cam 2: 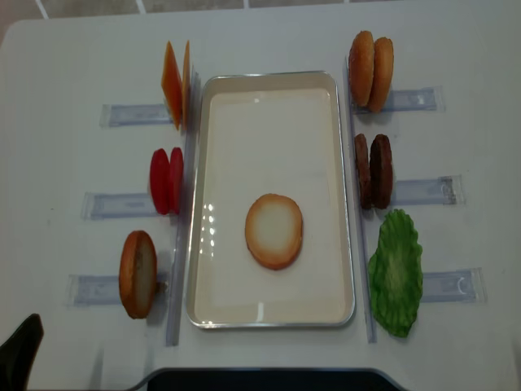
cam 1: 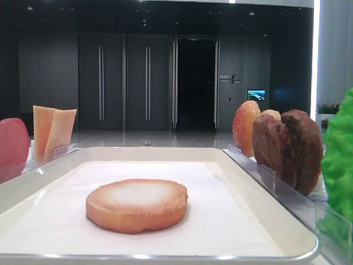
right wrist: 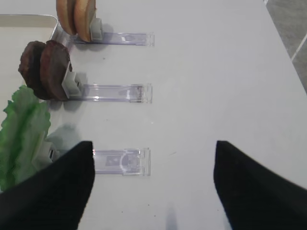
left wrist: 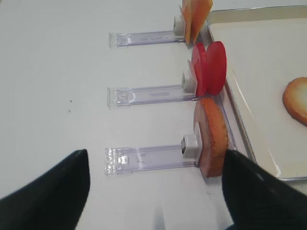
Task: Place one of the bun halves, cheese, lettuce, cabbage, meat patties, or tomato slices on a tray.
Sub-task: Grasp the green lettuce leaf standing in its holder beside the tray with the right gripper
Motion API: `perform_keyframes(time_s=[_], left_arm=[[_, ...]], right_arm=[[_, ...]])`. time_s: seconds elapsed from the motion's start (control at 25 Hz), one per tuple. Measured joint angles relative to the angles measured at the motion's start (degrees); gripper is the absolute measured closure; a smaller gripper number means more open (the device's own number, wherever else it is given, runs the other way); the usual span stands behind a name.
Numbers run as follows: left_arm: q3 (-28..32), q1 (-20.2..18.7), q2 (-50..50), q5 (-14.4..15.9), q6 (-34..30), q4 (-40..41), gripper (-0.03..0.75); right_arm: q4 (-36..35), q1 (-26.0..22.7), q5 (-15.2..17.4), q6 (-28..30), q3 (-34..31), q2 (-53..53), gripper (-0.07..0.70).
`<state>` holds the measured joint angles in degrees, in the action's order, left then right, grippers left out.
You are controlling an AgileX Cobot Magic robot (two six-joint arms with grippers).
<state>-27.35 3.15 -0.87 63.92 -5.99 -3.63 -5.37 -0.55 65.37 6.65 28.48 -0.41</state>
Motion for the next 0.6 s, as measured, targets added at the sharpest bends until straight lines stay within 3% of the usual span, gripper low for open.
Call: perform_keyframes(time_s=[0.6], left_arm=[[0.0,0.0,0.0,0.0,0.0,0.0,0.055]], right_arm=[[-0.1,0.0,0.2,0.0,0.4,0.7,0.108]])
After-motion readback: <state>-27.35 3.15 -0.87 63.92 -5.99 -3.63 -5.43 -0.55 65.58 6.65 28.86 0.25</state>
